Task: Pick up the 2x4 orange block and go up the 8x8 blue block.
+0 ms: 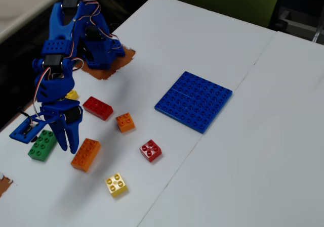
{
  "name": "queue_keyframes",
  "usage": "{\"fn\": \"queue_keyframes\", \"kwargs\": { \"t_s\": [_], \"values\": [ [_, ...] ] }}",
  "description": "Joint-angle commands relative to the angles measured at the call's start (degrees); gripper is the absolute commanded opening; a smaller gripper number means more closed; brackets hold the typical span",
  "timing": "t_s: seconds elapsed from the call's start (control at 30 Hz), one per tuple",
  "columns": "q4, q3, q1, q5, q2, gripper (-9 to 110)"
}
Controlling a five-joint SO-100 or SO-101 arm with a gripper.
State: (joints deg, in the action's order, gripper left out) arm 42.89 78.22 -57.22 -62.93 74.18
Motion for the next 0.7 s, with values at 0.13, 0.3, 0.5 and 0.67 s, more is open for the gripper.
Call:
{"fn": "queue_keyframes", "kwargs": {
  "t_s": [0.13,0.3,0.5,0.67],
  "values": [
    [9.1,-9.5,2.2,-1.1,-2.0,10],
    [15.2,-10.5,3.4,-2.3,-2.9,11],
    [21.3,-15.6,3.3,-4.0,-7.6,17],
    [22.8,-21.4,1.8,-4.3,-12.4,22]
  ]
}}
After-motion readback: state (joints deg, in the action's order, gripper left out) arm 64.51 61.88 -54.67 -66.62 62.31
